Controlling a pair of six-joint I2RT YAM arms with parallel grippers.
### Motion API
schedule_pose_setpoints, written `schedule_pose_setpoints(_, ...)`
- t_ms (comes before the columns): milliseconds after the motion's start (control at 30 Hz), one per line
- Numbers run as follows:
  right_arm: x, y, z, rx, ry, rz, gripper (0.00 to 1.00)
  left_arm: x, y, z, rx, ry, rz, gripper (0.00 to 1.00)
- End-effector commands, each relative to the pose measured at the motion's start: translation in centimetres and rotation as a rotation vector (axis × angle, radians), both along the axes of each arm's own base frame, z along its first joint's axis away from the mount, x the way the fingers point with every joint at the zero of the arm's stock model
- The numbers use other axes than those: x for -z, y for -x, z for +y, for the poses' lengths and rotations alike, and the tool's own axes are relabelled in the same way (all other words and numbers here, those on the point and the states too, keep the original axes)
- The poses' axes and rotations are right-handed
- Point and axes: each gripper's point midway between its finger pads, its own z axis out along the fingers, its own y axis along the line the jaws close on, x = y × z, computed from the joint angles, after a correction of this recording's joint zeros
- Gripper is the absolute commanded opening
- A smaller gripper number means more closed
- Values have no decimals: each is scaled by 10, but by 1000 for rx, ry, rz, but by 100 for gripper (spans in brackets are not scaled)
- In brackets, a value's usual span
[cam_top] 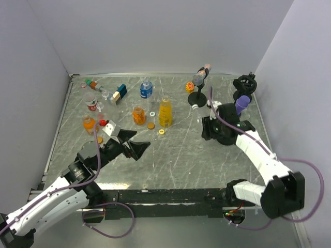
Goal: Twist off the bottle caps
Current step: Unscrew the bottle cap from the plastic bottle.
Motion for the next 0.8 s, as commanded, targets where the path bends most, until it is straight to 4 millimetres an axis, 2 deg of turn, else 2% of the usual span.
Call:
schedule_pose_setpoints(0, -14, 27, 9, -160, -21, -67, 24, -53, 13, -24, 120, 273, 68, 97)
schedule_pose_setpoints(133, -33, 47, 13, -320, -21, -155, 23, -56, 13, -38, 171, 315, 118, 97)
schedule_pose_setpoints(267, -41, 68, 21, -524, -3, -216, 19, -52, 8, -49, 190, 312, 158, 97)
schedule_pose_setpoints(367, -49, 87, 28, -689, -11, -247, 18, -53, 3, -50, 175, 325, 188, 97)
schedule_pose_setpoints(533, -68, 119, 39, -939, -45, -324, 17, -50, -5, -40, 113, 377, 255, 97)
schedule_pose_setpoints(667, -83, 138, 53, -1111, -101, -414, 17, -40, -1, -44, 177, 396, 313, 97)
schedule_pose_setpoints(767, -93, 145, 62, -1207, -139, -462, 17, -34, 11, -51, 290, 370, 336, 99)
